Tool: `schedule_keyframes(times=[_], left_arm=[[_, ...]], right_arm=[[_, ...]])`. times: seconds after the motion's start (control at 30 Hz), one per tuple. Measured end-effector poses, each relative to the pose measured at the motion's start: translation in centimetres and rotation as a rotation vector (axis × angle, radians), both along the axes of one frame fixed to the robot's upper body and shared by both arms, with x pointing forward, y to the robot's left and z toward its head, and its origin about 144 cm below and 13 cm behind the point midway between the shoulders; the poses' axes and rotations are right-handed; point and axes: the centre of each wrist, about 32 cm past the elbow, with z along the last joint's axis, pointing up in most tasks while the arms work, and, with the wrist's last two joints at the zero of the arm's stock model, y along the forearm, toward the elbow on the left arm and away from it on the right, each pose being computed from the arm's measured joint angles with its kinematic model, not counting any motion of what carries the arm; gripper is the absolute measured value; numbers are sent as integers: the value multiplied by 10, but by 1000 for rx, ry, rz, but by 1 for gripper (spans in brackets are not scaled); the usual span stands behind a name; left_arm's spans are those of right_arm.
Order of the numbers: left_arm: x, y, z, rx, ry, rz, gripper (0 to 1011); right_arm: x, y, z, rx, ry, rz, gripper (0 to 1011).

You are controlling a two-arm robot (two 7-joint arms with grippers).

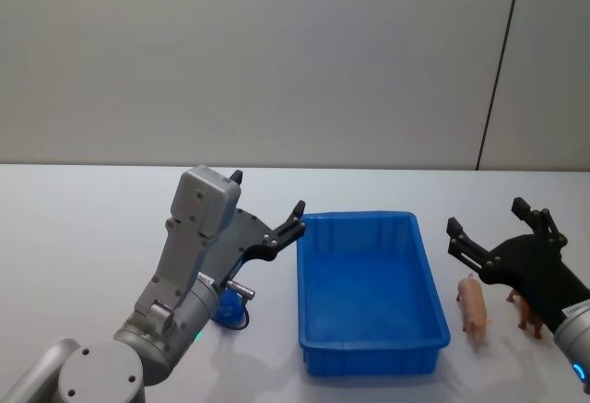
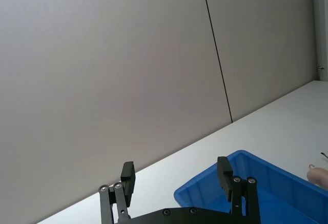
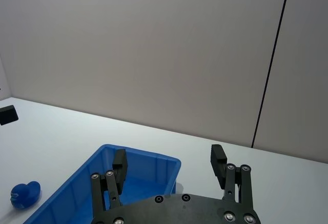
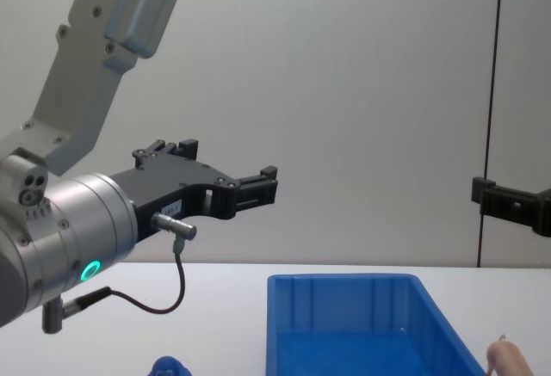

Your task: Pick up the two dolls from the table and place them into the box.

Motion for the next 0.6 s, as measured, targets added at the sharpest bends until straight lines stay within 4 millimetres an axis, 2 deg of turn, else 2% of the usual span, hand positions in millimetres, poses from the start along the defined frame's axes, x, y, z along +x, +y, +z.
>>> schedule_keyframes(times=[0.6], left_arm=[[0,0,0,0,0,0,1002]], right_arm=[[0,0,0,0,0,0,1001]])
